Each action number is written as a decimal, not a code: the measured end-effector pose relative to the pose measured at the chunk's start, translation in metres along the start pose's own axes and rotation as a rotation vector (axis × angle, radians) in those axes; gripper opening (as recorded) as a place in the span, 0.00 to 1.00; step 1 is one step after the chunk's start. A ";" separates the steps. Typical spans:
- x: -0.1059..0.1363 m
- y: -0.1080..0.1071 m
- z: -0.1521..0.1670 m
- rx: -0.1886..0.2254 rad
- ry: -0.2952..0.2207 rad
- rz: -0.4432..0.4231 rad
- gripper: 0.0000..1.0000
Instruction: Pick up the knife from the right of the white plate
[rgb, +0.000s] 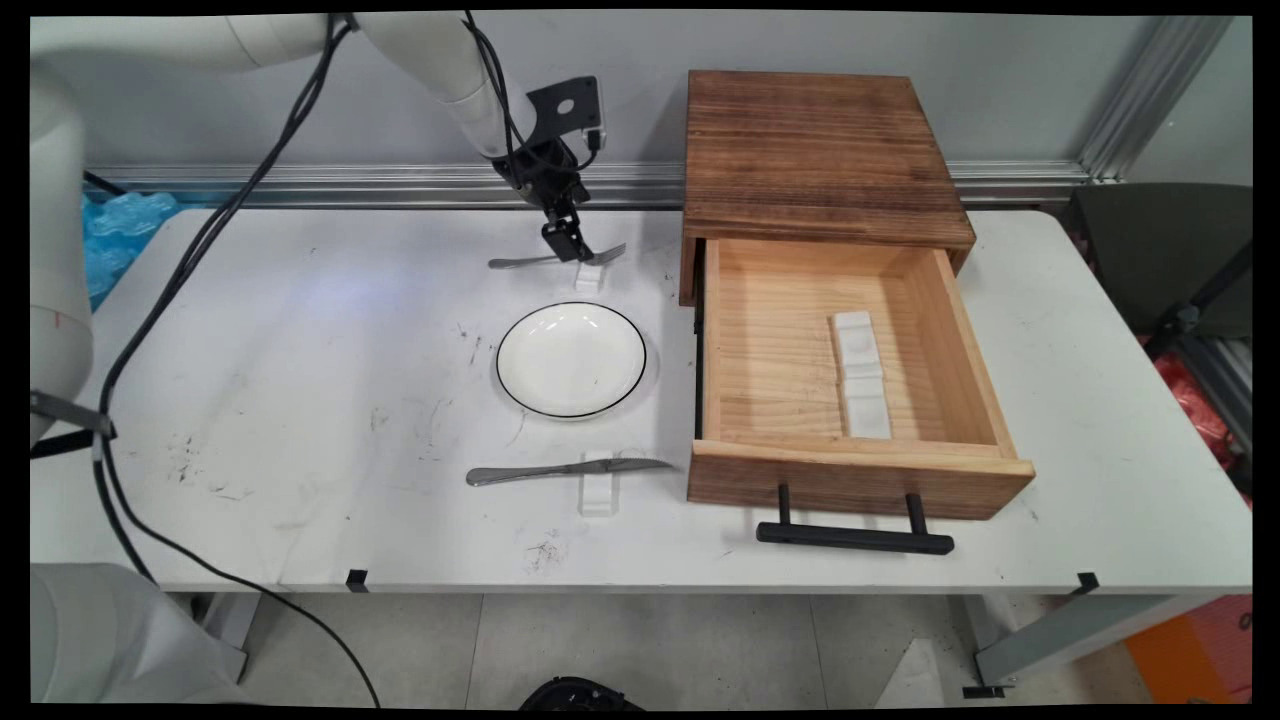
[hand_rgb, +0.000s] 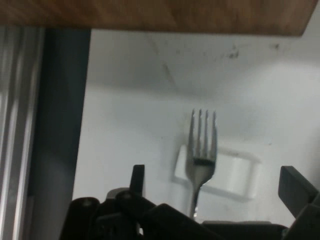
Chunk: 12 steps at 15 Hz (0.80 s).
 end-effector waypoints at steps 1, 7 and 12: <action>0.004 0.007 -0.009 0.010 0.011 -0.019 1.00; 0.007 0.057 -0.055 0.006 0.016 -0.119 1.00; -0.005 0.105 -0.091 -0.065 -0.049 -0.179 1.00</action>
